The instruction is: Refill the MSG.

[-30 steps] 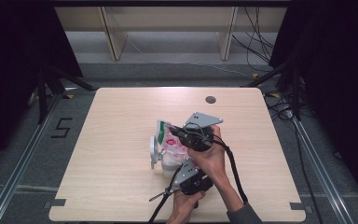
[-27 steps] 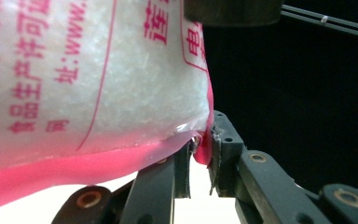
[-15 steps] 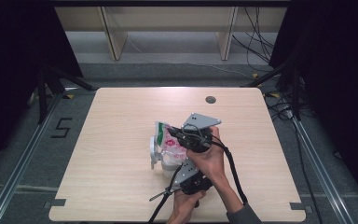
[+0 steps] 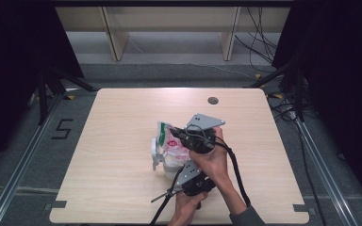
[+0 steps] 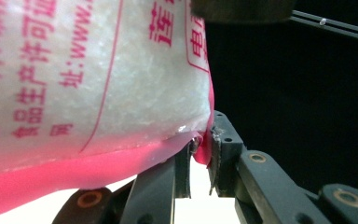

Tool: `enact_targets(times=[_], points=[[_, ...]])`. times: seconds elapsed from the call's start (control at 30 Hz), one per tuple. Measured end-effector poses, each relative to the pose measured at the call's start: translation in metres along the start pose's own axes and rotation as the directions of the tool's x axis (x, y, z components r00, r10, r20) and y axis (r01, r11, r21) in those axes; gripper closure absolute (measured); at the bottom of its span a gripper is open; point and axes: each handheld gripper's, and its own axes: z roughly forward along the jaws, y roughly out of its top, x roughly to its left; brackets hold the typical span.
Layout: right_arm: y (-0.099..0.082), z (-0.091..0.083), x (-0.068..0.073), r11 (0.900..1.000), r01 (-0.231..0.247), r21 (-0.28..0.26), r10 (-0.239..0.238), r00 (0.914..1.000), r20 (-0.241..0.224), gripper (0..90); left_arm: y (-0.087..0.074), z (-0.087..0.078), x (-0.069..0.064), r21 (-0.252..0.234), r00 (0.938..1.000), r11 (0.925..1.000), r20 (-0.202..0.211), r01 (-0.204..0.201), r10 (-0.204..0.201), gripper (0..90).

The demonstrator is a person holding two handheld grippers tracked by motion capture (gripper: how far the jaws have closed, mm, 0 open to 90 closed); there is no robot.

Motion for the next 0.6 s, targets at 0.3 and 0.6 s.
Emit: enact_targets(times=[0.3, 0.6], points=[[-0.001, -0.002, -0.002, 1.0000, -0.003, 0.002, 0.003, 1.0000, -0.001, 89.6, -0.003, 0.000, 0.001, 0.011, 1.0000, 0.9999, -0.004, -0.005, 0.005, 79.9], [0.000, -0.008, -0.005, 0.9999, -0.011, -0.010, 0.011, 0.9998, -0.015, 89.6, -0.005, -0.001, 0.004, 0.036, 0.9999, 0.9993, -0.009, -0.011, 0.012, 79.6]])
